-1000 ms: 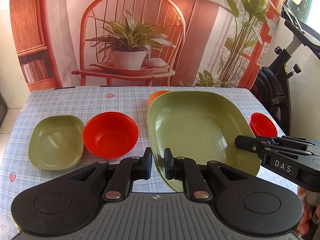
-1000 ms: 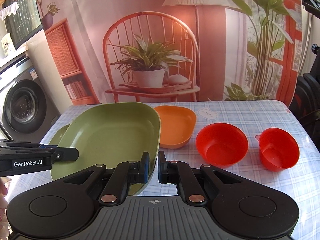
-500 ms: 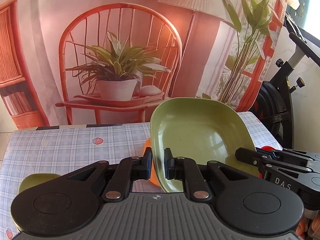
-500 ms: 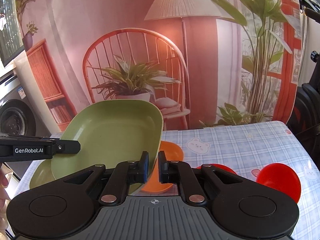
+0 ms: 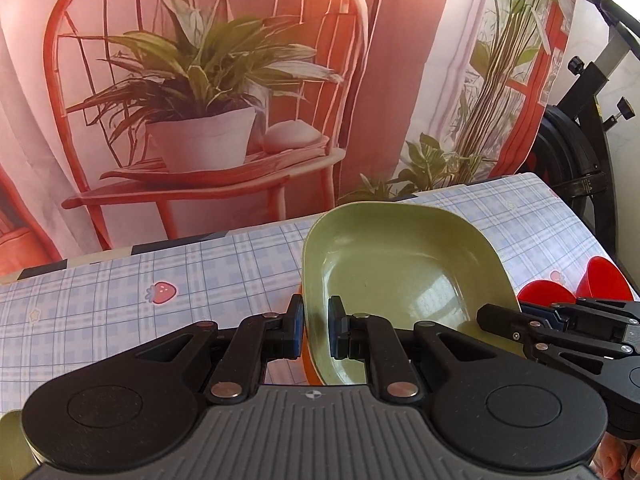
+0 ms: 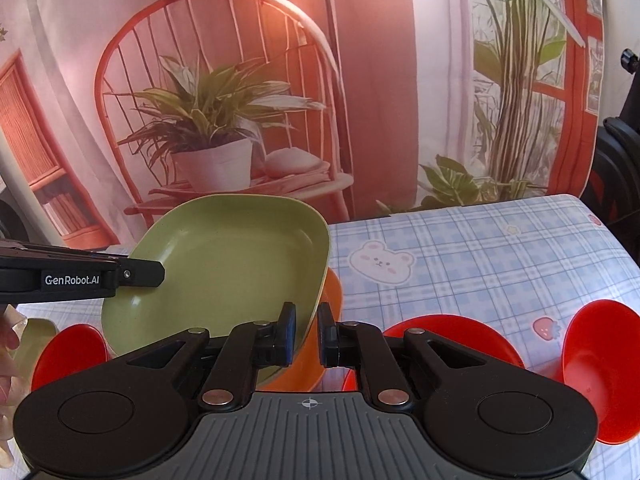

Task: Organize plates and bowls

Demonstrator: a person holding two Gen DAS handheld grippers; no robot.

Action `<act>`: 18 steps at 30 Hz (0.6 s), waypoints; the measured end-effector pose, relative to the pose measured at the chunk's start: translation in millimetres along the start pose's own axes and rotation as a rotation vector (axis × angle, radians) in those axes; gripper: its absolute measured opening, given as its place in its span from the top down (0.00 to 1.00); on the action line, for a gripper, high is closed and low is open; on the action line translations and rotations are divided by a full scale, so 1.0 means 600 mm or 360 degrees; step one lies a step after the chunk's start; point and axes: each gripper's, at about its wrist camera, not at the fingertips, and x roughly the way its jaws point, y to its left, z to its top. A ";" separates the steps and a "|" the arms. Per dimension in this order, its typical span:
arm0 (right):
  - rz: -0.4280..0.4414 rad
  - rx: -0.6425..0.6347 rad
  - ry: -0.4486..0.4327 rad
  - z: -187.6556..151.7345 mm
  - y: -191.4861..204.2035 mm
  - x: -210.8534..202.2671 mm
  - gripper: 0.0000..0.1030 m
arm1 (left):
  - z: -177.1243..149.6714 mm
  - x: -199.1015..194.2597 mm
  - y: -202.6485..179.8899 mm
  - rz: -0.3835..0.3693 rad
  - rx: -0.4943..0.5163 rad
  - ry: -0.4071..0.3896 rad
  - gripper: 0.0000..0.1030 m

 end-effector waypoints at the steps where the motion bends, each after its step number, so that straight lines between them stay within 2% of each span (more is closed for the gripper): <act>1: -0.0010 -0.0001 0.0013 -0.004 0.000 0.009 0.90 | 0.000 0.007 0.001 -0.0004 0.0003 0.0007 0.87; 5: -0.0038 -0.0005 0.0045 -0.015 0.001 0.030 0.90 | -0.005 0.025 0.002 0.0004 0.0035 0.0040 0.87; 18: -0.0121 -0.0129 -0.0002 -0.033 0.016 0.032 0.90 | -0.012 0.042 -0.007 0.0064 0.0100 0.0065 0.87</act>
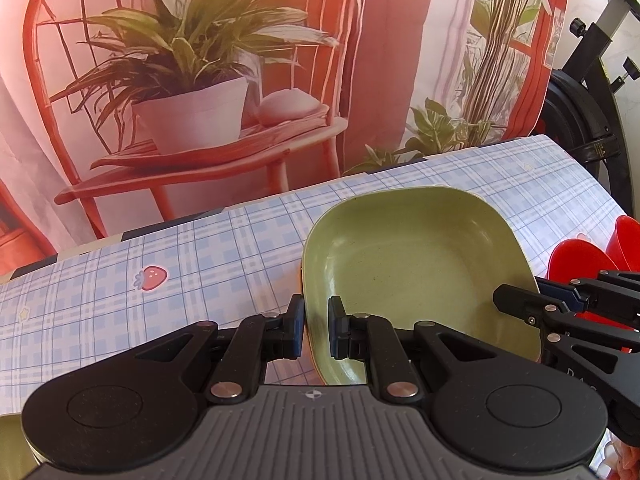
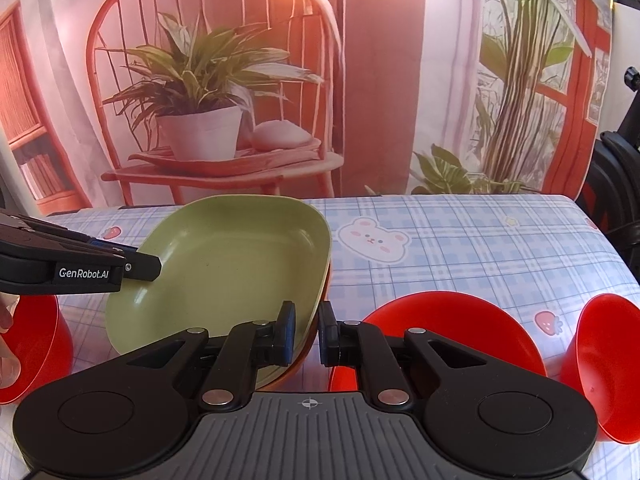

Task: Organize plates and bowls

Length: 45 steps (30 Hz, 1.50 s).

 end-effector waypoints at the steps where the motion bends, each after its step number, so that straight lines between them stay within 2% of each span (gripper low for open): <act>1: -0.0002 -0.0012 -0.0002 0.000 0.000 0.000 0.89 | 0.000 0.000 0.001 0.0001 -0.0004 0.0001 0.87; 12: -0.0007 -0.0005 0.0032 0.004 0.000 0.002 0.86 | -0.006 0.002 0.002 0.0028 -0.0050 0.0022 0.86; 16: -0.0005 0.0004 0.0000 0.006 -0.001 -0.011 0.80 | -0.007 -0.003 0.011 0.0033 -0.0092 0.0009 0.86; 19: 0.0016 0.0028 -0.0029 0.008 -0.005 -0.023 0.80 | -0.007 -0.008 0.016 0.0037 -0.0122 0.0001 0.86; 24: 0.0009 0.0043 -0.0024 0.005 -0.009 -0.019 0.93 | -0.008 -0.011 0.017 0.0039 -0.0125 -0.0005 0.86; 39: 0.0011 0.0059 0.0035 -0.004 -0.005 -0.003 0.94 | -0.011 -0.013 0.017 0.0029 -0.0145 -0.0004 0.86; 45: 0.0036 0.0051 0.0007 0.004 0.004 -0.026 0.82 | -0.009 -0.050 0.029 0.0009 -0.0190 -0.0051 0.86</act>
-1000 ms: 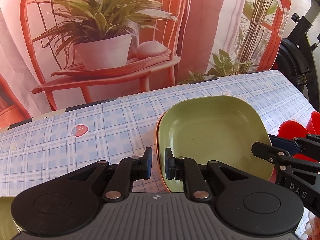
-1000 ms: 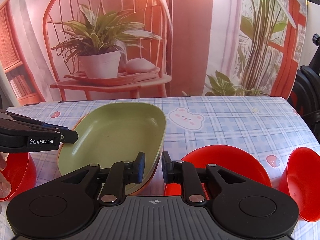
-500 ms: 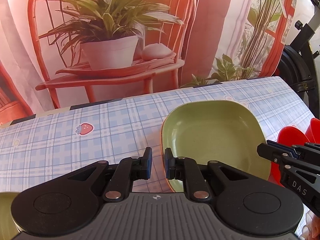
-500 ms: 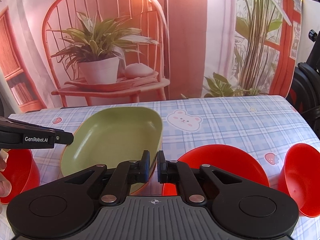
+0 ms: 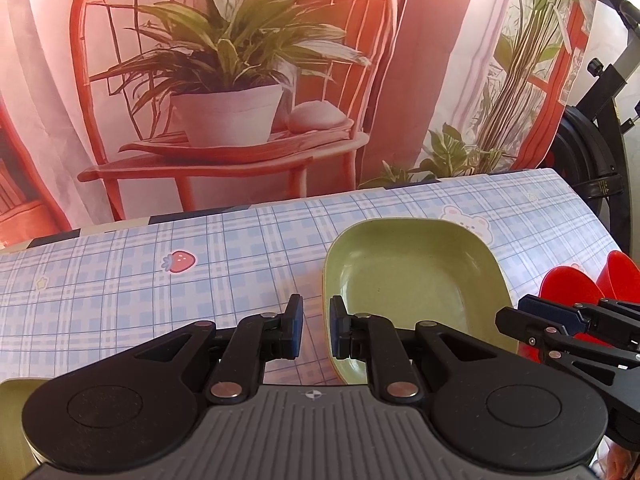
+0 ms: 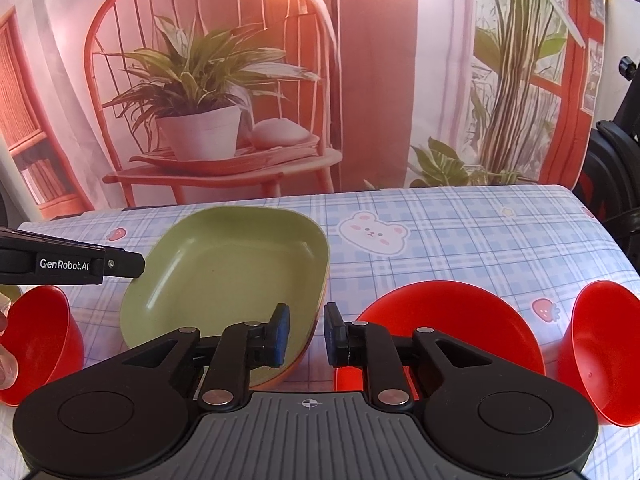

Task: Organize plates and bowls

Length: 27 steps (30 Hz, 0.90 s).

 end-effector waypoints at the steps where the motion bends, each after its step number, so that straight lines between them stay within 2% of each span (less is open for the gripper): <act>1: 0.0021 -0.0001 -0.0020 0.003 0.004 -0.010 0.81 | 0.000 -0.011 0.004 -0.0006 -0.0013 -0.0011 0.86; 5: 0.0104 0.0006 -0.0066 0.014 0.025 -0.044 0.79 | -0.007 -0.062 0.032 -0.0023 -0.0055 -0.0054 0.83; 10: 0.0150 -0.0051 -0.0118 0.033 0.072 -0.087 0.79 | -0.023 -0.145 0.097 0.0056 -0.0134 -0.0134 0.83; 15: 0.0217 -0.0103 -0.0147 0.036 0.131 -0.116 0.78 | -0.047 -0.220 0.169 0.0193 -0.0160 -0.0193 0.83; 22: 0.0348 -0.0140 -0.0142 0.014 0.235 -0.130 0.78 | -0.080 -0.275 0.258 0.0313 -0.0230 -0.0206 0.83; 27: 0.0417 -0.0118 -0.0135 -0.011 0.300 -0.135 0.78 | -0.117 -0.282 0.308 0.0311 -0.0265 -0.0189 0.83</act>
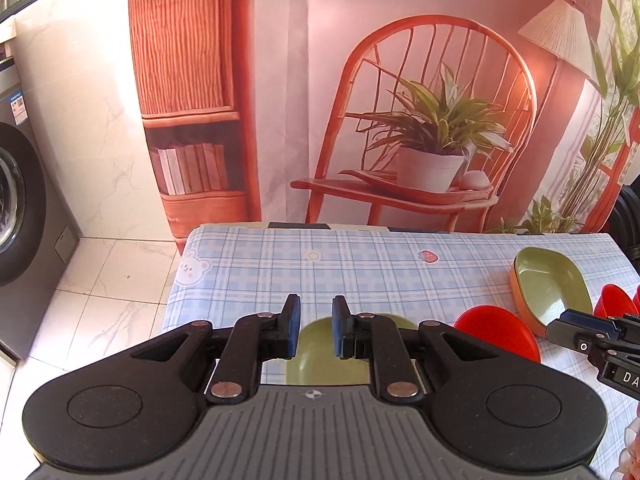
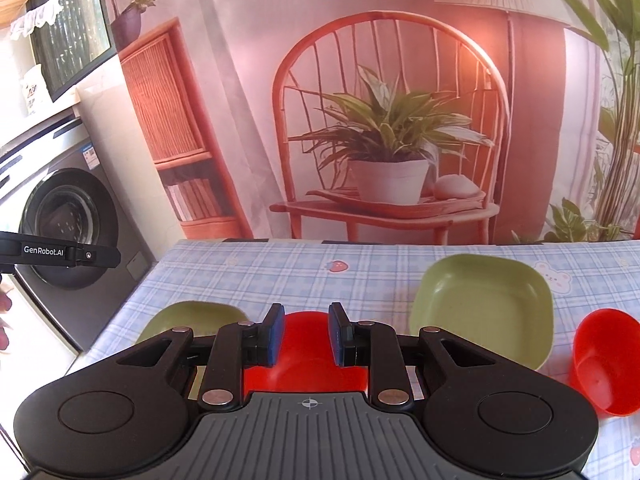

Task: Organize plates and bowls

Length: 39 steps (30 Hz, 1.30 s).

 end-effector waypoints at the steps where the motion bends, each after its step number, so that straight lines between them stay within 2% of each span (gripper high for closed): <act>1: 0.0000 0.0006 -0.0001 -0.005 0.013 0.002 0.78 | -0.003 0.004 0.005 0.0004 -0.0004 0.0008 0.83; 4: 0.0023 0.0060 0.0006 -0.020 0.041 0.007 0.78 | -0.016 0.024 0.026 -0.0009 -0.0028 0.0045 0.83; 7: 0.0051 0.0096 0.0063 -0.034 0.063 0.021 0.78 | -0.021 0.039 0.042 -0.0018 0.0013 0.0072 0.83; 11: 0.0070 0.0112 0.0114 -0.042 0.081 0.036 0.78 | -0.010 0.035 0.074 0.0008 -0.0026 0.0053 0.83; 17: 0.0057 0.0161 0.0093 -0.034 0.077 0.042 0.78 | 0.015 0.028 0.095 0.0059 -0.0003 -0.0002 0.83; 21: 0.0070 0.0166 0.0115 -0.040 0.079 0.046 0.78 | 0.013 0.034 0.092 0.0062 -0.0011 -0.0035 0.83; 27: 0.0099 0.0154 0.0229 -0.066 0.086 0.064 0.78 | -0.036 0.098 0.062 -0.0056 -0.0002 0.0130 0.83; 33: 0.0110 0.0178 0.0366 -0.079 0.086 0.093 0.78 | -0.054 0.138 0.049 -0.0028 -0.0009 0.0179 0.83; 36: 0.0129 0.0141 0.0401 -0.082 0.086 0.107 0.78 | -0.052 0.148 0.049 -0.0050 -0.0021 0.0186 0.78; 39: 0.0117 0.0144 0.0417 -0.084 0.084 0.119 0.78 | -0.053 0.155 0.046 -0.0039 -0.0010 0.0194 0.78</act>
